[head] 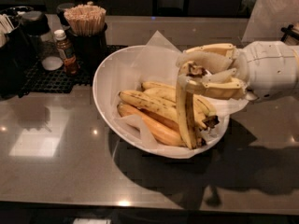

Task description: Pick banana from white bowl

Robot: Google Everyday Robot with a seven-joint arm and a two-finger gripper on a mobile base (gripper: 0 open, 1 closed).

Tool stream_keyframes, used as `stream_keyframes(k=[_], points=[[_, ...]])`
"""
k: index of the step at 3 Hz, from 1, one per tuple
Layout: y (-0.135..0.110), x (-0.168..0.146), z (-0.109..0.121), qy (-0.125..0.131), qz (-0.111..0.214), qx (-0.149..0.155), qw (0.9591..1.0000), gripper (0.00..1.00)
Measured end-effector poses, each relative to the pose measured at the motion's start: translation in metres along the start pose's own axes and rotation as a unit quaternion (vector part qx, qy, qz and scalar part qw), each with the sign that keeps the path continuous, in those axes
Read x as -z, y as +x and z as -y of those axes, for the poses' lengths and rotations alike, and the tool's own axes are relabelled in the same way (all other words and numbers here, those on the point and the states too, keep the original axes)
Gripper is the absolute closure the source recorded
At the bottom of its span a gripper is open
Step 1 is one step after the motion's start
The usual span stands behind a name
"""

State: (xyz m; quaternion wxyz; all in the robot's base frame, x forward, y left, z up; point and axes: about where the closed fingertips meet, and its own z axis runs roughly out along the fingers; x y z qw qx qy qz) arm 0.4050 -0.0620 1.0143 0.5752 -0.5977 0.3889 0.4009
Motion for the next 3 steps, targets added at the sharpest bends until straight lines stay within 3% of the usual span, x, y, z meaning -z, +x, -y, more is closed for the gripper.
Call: stream_keyframes(k=[1,3], points=[[-0.029,0.019,-0.012,0.021,0.011,0.059,0.9979,1.0],[-0.081,0.038,-0.024,0.025,0.036,0.159,0.9863,1.0]])
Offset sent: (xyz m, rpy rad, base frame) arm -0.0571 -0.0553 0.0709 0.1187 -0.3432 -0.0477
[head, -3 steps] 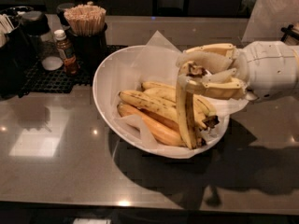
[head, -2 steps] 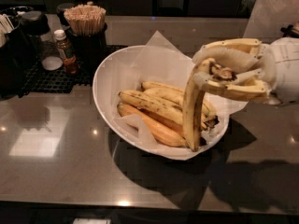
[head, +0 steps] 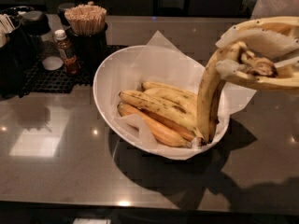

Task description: Pick banana from white bowl

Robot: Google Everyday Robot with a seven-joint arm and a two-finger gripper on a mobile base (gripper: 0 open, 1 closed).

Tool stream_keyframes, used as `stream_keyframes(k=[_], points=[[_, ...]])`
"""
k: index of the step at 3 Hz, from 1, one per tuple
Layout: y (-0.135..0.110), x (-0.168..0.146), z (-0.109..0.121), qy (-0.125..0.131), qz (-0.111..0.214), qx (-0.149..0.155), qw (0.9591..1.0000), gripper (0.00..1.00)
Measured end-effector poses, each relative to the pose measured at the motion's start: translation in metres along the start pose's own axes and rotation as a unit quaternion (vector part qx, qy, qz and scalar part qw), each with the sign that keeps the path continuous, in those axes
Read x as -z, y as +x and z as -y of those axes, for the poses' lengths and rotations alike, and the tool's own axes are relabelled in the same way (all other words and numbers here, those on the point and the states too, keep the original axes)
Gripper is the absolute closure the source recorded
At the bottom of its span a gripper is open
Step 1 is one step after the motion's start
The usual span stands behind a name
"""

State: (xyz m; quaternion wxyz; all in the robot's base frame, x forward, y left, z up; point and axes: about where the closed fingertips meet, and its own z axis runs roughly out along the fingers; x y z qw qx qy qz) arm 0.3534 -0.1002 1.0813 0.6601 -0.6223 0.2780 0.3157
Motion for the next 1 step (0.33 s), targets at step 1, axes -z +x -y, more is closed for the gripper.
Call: stream_keyframes(k=[1], points=[[-0.0009,-0.0002,0.0002,-0.001,0.0,0.002,1.0,1.0]])
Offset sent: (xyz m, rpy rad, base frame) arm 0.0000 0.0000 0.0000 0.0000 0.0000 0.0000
